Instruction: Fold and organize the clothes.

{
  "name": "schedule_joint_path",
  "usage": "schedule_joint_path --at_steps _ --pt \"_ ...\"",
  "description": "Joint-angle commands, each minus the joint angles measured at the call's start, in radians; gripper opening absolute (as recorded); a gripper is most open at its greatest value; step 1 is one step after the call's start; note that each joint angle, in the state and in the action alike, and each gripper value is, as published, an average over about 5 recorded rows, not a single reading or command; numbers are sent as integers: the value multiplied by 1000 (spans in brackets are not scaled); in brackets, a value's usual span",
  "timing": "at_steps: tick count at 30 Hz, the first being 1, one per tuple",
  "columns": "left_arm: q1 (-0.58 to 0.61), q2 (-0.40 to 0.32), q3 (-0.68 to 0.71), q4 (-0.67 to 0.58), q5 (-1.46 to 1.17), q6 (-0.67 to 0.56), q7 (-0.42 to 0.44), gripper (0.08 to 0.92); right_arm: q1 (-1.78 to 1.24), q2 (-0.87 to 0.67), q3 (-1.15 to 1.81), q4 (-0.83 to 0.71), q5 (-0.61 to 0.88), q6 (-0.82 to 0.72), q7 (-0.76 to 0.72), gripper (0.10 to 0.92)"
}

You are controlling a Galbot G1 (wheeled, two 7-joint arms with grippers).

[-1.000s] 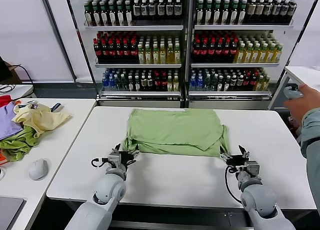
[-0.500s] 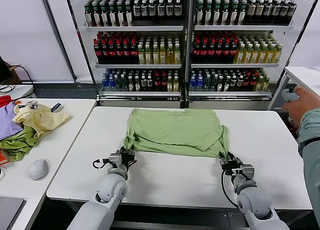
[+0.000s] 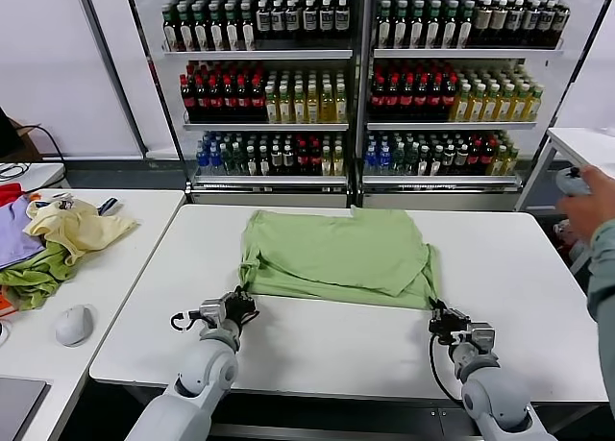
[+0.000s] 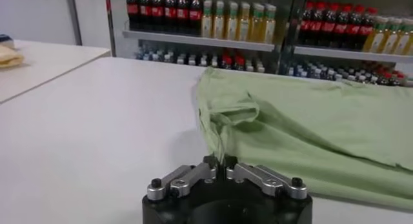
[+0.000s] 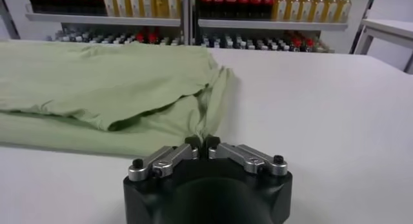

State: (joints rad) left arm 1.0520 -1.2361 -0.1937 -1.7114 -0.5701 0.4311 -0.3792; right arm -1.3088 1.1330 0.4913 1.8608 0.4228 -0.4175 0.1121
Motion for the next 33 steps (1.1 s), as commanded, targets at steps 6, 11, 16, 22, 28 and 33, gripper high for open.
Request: schedule_joint_path --at_steps 6,11,16,22,28,33 --pt "346 -44 -109 -320 162 4 45 116 -323 13 100 320 -74 6 -1 151" --pt "486 -30 -167 -381 163 -5 58 116 -406 26 115 370 -107 15 -1 151" --pt "571 -20 -197 -446 166 0 68 116 -468 36 118 411 -148 -2 5 151" --pt "620 0 -224 -516 177 32 101 119 -494 37 119 460 -170 -17 -2 175" --pt "585 42 -285 -585 136 43 140 221 -438 37 125 498 -158 58 15 335" --pt "477 77 -304 -560 61 26 146 360 -317 8 129 467 -91 53 40 482"
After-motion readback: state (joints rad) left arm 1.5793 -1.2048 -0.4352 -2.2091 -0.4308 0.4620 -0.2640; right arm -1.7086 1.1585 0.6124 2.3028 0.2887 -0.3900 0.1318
